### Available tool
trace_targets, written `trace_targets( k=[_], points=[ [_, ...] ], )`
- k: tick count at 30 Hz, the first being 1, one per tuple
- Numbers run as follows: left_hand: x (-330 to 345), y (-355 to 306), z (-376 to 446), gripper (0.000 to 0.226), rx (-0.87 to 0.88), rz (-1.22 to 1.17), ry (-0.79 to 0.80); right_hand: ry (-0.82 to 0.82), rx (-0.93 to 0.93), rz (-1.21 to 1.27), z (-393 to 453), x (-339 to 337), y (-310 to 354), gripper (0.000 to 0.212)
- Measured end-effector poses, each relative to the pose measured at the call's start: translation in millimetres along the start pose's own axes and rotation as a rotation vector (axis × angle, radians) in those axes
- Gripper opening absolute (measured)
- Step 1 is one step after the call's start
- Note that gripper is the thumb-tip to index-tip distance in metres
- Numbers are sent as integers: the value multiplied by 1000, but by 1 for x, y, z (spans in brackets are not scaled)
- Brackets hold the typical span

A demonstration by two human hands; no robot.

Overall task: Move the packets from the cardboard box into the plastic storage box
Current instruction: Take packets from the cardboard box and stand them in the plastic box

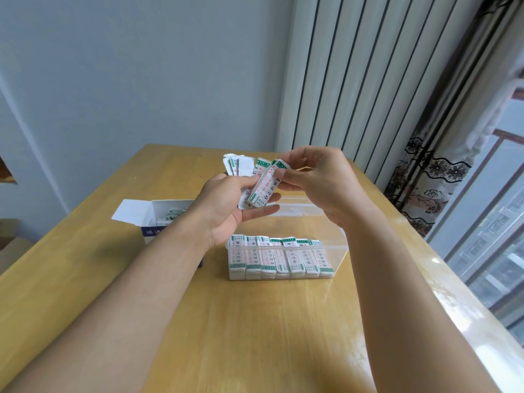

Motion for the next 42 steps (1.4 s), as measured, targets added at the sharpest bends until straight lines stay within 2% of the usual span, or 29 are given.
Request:
trace_targets(
  k=[6,13,17,19,23,25,30,32,35,38,42],
  points=[
    [3,1,-1,18,19,41,-49,44,-27,-140,1,-2,-1,27],
    [3,2,0,14,22,72,-37,23,-35,-123,2,-5,-3,22],
    [-3,0,5,19,134,191,-148,-50,-67,-84,3,-26,2,24],
    [-6,-2,7,19,193,186,-208,1,-46,-159,3,-36,0,23],
    [-5,-2,8,15,213,156,-214,275,84,-420,-1,-30,-12,28],
    [-4,-1,8,17,210,184,-213,316,84,-416,-1,-23,-12,27],
    [-1,1,5,17,175,377,-180,162,-30,-66,1,-17,0,16],
    [2,4,3,20,151,415,-126,139,-73,-91,0,-11,0,13],
    [5,5,0,22,121,321,-81,97,-104,-164,0,-6,1,11],
    [4,4,3,18,139,252,-129,104,-92,-185,0,-6,2,11],
    [4,7,7,13,159,279,-168,86,-81,-125,-1,-8,0,13]
  ],
)
Point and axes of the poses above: each hand's wrist, its own z-axis towards the middle knuckle, its own x-axis out of the palm, y = z × x, the point moved 1 cm from there along z, towards the middle knuckle, and after that the axes turned 10 degrees about -x, right-handed, at the moved point
